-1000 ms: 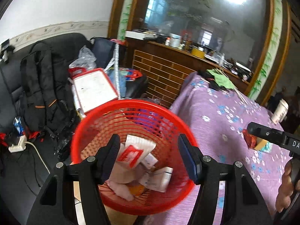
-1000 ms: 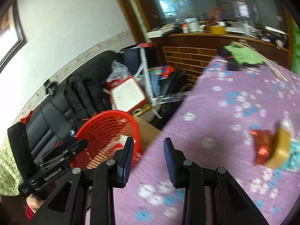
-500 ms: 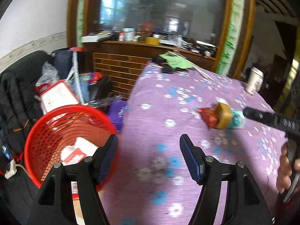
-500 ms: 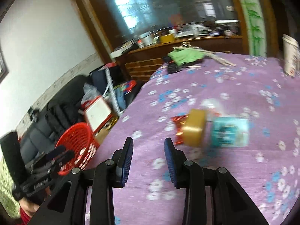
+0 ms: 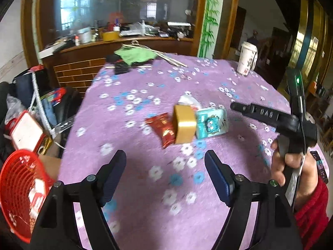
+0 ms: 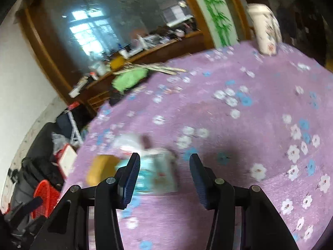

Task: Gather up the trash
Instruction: 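Grasp the gold tape roll with the left tool and lift it, then grasp the blue cartoon tissue pack with the right tool while the left tool holds the tape, then carry the tape roll and tissue pack over the red basket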

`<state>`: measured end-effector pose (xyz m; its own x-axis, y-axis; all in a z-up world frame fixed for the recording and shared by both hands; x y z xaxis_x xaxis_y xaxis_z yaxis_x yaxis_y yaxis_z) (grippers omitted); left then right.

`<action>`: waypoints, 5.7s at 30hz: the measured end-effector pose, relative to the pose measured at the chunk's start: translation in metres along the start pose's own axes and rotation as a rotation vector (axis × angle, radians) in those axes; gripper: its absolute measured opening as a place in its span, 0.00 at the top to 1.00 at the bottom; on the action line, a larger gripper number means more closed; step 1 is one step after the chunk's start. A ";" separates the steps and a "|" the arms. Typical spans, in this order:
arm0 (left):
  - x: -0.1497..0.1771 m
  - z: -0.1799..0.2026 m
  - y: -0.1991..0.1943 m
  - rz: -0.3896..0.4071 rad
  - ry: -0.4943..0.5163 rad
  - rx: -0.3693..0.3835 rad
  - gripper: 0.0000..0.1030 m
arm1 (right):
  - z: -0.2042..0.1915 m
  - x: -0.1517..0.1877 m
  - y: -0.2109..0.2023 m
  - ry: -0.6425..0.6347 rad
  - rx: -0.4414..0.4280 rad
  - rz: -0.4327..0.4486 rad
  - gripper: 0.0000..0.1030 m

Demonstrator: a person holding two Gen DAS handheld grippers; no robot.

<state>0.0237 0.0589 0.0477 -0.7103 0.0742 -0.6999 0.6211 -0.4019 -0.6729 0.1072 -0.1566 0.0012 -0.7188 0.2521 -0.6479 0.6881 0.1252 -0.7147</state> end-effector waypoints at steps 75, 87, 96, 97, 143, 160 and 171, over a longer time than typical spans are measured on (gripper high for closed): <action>-0.029 -0.050 0.022 0.251 -0.085 -0.013 0.72 | -0.112 0.077 0.031 -0.535 0.053 -0.024 0.47; -0.026 -0.048 0.023 0.246 -0.065 -0.003 0.72 | -0.109 0.073 0.013 -0.509 0.060 0.019 0.86; -0.026 -0.048 0.022 0.251 -0.068 -0.004 0.72 | -0.105 0.072 0.012 -0.464 -0.002 -0.021 0.86; -0.026 -0.049 0.021 0.256 -0.071 -0.006 0.72 | -0.106 0.070 0.009 -0.455 -0.022 -0.013 0.68; -0.026 -0.041 0.022 0.243 -0.066 0.025 0.72 | -0.093 0.041 -0.018 -0.281 -0.026 0.101 0.88; -0.023 -0.037 0.026 0.233 -0.028 -0.028 0.72 | -0.093 0.035 -0.027 -0.294 -0.028 0.149 0.88; -0.023 -0.038 0.025 0.234 -0.028 -0.033 0.72 | -0.092 0.032 -0.026 -0.283 -0.027 0.150 0.88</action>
<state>0.0685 0.0815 0.0378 -0.5545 -0.0426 -0.8311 0.7799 -0.3750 -0.5011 0.0749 -0.0637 0.0230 -0.6057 -0.0067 -0.7956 0.7880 0.1331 -0.6011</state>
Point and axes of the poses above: each gripper's, at about its wrist camera, not at the fingertips, and y roughly the way its jaws point, z to its right, x to its underside, the point moved 7 cm from there along y, roughly the way its jaws point, and after that the axes turned 14 degrees about x, right-handed, at the moved point
